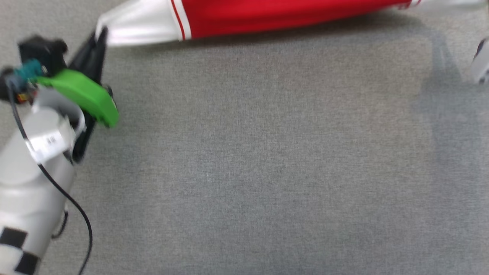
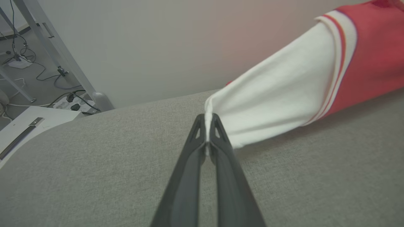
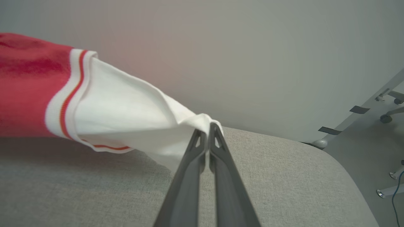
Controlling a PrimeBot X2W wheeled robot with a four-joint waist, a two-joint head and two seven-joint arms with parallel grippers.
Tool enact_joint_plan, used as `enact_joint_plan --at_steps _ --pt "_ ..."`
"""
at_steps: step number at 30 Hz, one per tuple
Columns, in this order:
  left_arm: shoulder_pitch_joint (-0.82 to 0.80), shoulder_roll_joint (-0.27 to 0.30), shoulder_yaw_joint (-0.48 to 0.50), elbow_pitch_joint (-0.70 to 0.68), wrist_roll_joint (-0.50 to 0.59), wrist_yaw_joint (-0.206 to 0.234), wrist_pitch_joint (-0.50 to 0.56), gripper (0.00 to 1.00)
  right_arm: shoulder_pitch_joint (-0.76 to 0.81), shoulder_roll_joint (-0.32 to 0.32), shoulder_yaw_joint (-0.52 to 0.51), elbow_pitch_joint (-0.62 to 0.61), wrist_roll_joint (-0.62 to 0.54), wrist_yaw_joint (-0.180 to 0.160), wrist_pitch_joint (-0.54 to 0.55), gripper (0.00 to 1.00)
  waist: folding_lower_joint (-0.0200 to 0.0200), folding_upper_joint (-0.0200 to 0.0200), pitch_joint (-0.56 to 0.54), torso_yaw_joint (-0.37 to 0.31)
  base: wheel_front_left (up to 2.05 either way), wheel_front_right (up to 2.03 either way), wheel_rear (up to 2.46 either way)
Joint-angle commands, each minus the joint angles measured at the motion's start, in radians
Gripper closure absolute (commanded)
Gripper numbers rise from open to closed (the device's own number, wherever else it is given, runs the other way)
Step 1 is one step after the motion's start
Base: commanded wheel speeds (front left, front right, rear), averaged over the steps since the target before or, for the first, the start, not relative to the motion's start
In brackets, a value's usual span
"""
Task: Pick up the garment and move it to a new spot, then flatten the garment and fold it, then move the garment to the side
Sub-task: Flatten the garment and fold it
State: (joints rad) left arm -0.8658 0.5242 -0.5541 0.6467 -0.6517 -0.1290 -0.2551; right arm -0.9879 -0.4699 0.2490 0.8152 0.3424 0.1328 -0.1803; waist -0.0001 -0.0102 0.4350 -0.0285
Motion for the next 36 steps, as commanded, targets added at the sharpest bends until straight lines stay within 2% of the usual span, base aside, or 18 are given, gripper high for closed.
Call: enact_joint_plan --at_steps 1,4,9,15,21,25,31,36 --pt "0.049 0.001 -0.002 -0.003 -0.007 0.002 -0.006 1.0 0.049 -0.021 0.021 -0.021 0.022 -0.002 0.002 1.0 0.0001 0.0102 -0.102 0.001 0.0 0.0 0.0" --pt "0.163 -0.002 -0.013 -0.02 -0.02 0.009 -0.006 1.0 0.185 -0.067 0.11 -0.101 0.081 -0.002 0.02 1.0 0.0001 0.0102 -0.157 -0.006 0.0 0.0 0.0" --pt "0.305 0.01 -0.027 -0.045 -0.044 0.018 -0.001 1.0 0.363 -0.141 0.186 -0.218 0.207 -0.002 0.084 1.0 0.0001 0.0102 -0.219 -0.013 0.0 0.0 0.0" --pt "0.446 0.03 -0.06 -0.087 -0.058 0.033 0.034 1.0 0.528 -0.22 0.223 -0.33 0.328 -0.002 0.17 1.0 0.0001 0.0102 -0.277 -0.025 0.0 0.0 0.0" --pt "0.559 0.056 -0.083 -0.145 -0.073 0.053 0.069 1.0 0.663 -0.263 0.211 -0.4 0.416 -0.002 0.232 1.0 0.0001 0.0102 -0.338 -0.026 0.0 0.0 0.0" --pt "0.64 0.079 -0.09 -0.187 -0.099 0.079 0.112 1.0 0.767 -0.273 0.186 -0.434 0.502 -0.002 0.312 1.0 0.0001 0.0102 -0.373 -0.025 0.0 0.0 0.0" --pt "0.758 0.113 -0.112 -0.297 -0.125 0.12 0.175 1.0 0.932 -0.313 0.158 -0.548 0.603 -0.002 0.425 1.0 0.0001 0.0102 -0.397 -0.018 0.0 0.0 0.0" --pt "0.815 0.125 -0.124 -0.383 -0.14 0.15 0.21 1.0 1.025 -0.326 0.104 -0.595 0.627 -0.002 0.502 1.0 0.0001 0.0102 -0.397 -0.01 0.0 0.0 0.0"
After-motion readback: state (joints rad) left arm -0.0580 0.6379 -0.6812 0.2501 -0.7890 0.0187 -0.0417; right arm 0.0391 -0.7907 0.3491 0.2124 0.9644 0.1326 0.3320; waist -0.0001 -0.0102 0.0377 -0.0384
